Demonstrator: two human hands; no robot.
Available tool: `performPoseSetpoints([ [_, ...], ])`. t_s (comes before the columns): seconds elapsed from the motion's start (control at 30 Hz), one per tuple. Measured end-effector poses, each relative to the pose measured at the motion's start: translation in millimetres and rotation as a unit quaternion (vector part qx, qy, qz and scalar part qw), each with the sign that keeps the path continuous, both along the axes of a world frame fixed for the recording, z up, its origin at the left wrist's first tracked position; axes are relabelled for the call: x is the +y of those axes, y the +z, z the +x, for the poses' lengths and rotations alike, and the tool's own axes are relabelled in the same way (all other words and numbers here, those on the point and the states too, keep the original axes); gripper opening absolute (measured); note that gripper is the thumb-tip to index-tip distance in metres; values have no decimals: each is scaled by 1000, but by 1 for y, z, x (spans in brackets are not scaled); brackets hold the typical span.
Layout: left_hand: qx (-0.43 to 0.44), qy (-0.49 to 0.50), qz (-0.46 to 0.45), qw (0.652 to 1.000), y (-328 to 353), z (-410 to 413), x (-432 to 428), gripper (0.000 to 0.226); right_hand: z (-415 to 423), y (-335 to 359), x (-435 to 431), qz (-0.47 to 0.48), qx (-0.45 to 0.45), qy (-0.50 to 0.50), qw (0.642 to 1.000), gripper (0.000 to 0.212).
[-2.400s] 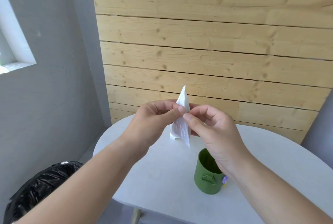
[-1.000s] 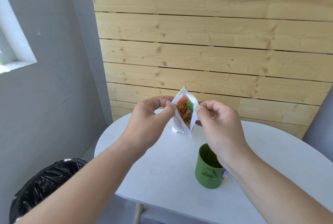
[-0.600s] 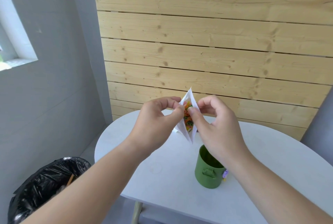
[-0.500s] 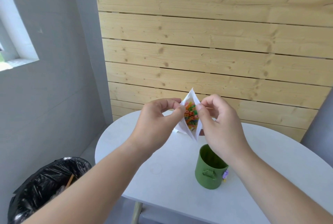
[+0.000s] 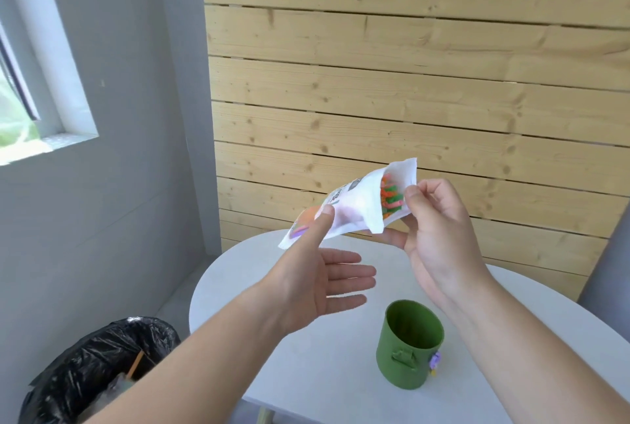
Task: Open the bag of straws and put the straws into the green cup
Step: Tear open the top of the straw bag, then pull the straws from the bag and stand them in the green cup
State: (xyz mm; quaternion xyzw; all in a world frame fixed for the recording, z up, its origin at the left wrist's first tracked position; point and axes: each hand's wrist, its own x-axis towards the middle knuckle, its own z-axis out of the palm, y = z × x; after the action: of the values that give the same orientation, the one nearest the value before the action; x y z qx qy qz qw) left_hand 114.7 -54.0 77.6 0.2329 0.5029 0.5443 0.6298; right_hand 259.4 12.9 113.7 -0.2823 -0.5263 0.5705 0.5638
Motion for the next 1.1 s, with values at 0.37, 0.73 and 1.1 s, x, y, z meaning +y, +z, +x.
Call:
performPoseSetpoints([
  [0.37,-292,139,256,911,16,14,42,88,4,0,1,-134,165,116,970,24],
  [0.73,-132,140,275,942,18,-12,77,23,24,-23,19,-248,121,90,957,38],
  [1.1,64,98,348,930,35,15,83,34,17,-34,29,-340,138,66,928,53],
])
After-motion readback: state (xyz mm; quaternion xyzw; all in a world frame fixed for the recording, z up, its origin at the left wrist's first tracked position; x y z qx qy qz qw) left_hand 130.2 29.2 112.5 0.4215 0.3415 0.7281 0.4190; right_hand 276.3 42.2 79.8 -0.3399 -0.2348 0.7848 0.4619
